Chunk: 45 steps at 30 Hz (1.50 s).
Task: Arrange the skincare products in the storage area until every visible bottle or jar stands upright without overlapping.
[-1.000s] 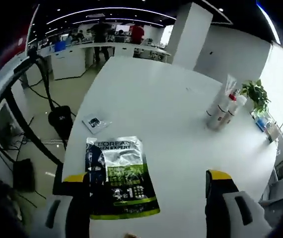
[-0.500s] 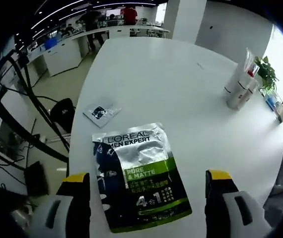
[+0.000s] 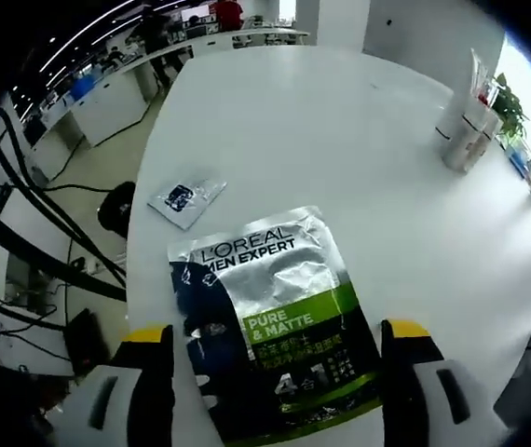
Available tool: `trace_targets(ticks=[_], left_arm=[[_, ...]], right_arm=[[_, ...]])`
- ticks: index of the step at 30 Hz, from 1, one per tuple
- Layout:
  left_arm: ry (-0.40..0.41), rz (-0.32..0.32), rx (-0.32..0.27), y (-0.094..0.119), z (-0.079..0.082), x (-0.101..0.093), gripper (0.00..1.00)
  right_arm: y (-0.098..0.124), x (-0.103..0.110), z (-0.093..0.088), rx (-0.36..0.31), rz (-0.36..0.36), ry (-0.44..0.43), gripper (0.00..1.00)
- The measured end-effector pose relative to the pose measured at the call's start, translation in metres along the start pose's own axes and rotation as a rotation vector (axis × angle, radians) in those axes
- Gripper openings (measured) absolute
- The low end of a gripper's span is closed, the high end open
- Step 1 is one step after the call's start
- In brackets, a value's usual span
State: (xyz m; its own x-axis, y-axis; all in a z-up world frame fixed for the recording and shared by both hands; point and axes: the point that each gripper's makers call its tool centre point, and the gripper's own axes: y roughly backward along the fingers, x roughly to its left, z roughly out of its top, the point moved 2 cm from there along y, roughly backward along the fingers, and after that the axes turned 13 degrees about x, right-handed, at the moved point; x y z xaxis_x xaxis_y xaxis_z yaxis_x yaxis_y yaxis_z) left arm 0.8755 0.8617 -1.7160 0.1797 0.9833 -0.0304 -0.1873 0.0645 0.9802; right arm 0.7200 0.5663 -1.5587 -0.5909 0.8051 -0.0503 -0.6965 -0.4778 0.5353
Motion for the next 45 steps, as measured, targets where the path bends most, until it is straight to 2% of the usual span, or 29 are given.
trace_targets(ticks=[4, 7, 8, 12, 19, 20, 21, 23, 28, 29, 31, 32, 38, 45], left_arm=[[0.005, 0.001, 0.007, -0.001, 0.0, 0.0, 0.96], [0.014, 0.003, -0.031, -0.001, -0.001, 0.001, 0.94], [0.022, 0.003, -0.054, 0.0, -0.001, 0.0, 0.92], [0.024, 0.002, -0.073, 0.001, -0.002, -0.002, 0.82], [0.016, 0.0, -0.053, 0.003, 0.0, -0.004, 0.76], [0.004, -0.003, -0.051, 0.003, 0.0, -0.005, 0.73], [-0.043, -0.013, -0.058, 0.004, 0.002, -0.009, 0.69], [-0.03, -0.013, -0.049, 0.007, 0.001, -0.008, 0.61], [-0.038, -0.017, -0.05, 0.007, 0.0, -0.01, 0.59], [-0.046, -0.017, -0.049, 0.008, -0.001, -0.011, 0.56], [-0.072, -0.026, -0.05, 0.009, -0.002, -0.015, 0.45], [-0.068, -0.024, -0.051, 0.009, -0.002, -0.015, 0.43], [-0.095, -0.041, -0.055, 0.009, -0.004, -0.016, 0.4], [-0.102, -0.104, -0.056, 0.01, -0.006, -0.021, 0.3]], right_arm=[[-0.001, 0.002, -0.001, 0.006, 0.004, 0.011, 0.44], [-0.001, 0.003, -0.002, 0.015, 0.002, 0.02, 0.43], [-0.001, 0.003, -0.002, 0.015, 0.001, 0.02, 0.43], [-0.001, 0.002, -0.003, 0.02, -0.004, 0.028, 0.42], [-0.001, 0.004, -0.003, 0.019, -0.002, 0.039, 0.41], [-0.001, 0.004, -0.003, 0.021, -0.002, 0.036, 0.41], [-0.001, 0.004, -0.003, 0.021, -0.002, 0.035, 0.41], [0.0, 0.004, -0.004, 0.024, -0.004, 0.039, 0.4], [-0.001, 0.005, -0.005, 0.032, -0.002, 0.046, 0.38], [-0.001, 0.005, -0.005, 0.033, 0.0, 0.046, 0.38], [-0.001, 0.006, -0.006, 0.038, 0.003, 0.05, 0.37], [-0.002, 0.006, -0.006, 0.04, 0.001, 0.053, 0.38], [-0.002, 0.006, -0.007, 0.044, -0.001, 0.057, 0.38], [-0.002, 0.007, -0.007, 0.043, 0.006, 0.055, 0.4]])
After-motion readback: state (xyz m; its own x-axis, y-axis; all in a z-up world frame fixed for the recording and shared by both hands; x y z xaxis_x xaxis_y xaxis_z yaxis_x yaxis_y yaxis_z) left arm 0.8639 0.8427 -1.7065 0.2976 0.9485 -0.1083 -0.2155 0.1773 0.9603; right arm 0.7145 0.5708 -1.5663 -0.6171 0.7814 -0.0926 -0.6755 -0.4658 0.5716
